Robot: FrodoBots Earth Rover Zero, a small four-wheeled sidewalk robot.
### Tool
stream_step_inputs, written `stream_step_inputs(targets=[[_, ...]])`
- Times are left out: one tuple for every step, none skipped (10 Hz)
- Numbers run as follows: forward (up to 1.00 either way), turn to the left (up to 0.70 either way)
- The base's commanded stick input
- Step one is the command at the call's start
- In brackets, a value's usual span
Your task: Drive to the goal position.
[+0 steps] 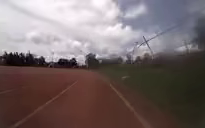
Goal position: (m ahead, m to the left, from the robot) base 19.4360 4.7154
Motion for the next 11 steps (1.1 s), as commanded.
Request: stream_step_inputs(targets=[[0.7, 0.0], [0.7, 0.0], [0.7, 0.0], [0.7, 0.0], [0.7, 0.0], [0.7, 0.0], [0.7, 0.0], [0.7, 0.0], [0.7, 0.0], [0.7, 0.0], [0.7, 0.0]])
